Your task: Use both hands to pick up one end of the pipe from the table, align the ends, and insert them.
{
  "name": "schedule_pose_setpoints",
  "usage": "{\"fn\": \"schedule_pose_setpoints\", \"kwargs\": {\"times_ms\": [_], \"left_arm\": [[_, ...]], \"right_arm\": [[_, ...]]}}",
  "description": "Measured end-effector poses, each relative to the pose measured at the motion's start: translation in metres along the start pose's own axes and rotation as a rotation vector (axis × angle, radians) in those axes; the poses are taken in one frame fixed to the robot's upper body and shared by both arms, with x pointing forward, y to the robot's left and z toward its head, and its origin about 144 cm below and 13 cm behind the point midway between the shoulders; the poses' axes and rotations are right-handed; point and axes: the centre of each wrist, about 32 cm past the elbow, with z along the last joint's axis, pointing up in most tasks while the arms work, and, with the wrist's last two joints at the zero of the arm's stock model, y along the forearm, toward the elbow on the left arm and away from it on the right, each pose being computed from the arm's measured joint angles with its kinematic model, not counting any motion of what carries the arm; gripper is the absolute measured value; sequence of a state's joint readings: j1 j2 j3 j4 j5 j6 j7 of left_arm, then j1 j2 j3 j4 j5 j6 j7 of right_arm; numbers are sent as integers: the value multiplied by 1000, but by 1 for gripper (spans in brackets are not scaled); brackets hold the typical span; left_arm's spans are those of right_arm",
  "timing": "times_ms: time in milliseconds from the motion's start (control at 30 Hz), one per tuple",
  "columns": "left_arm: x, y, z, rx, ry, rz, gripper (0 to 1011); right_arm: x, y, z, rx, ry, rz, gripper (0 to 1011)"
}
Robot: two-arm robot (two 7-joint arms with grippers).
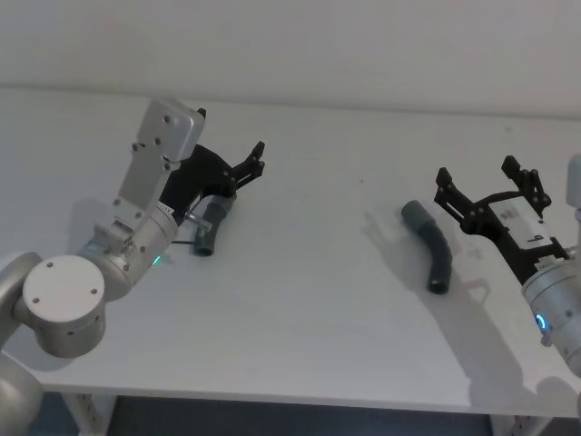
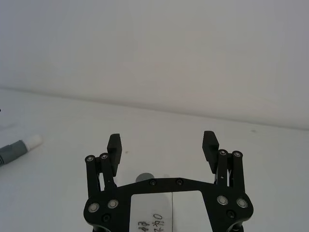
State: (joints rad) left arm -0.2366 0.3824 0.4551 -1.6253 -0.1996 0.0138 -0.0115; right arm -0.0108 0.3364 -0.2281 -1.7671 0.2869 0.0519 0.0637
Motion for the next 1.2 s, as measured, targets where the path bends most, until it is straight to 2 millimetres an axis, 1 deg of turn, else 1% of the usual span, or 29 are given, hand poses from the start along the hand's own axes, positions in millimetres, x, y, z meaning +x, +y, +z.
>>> {"fn": "schedule_pose_setpoints", "kwargs": {"times_ms": [1200], "left_arm": [[0, 0, 1, -2, 1, 1, 1000]], "right_arm": [[1, -1, -1, 14, -1, 1, 1000]]}}
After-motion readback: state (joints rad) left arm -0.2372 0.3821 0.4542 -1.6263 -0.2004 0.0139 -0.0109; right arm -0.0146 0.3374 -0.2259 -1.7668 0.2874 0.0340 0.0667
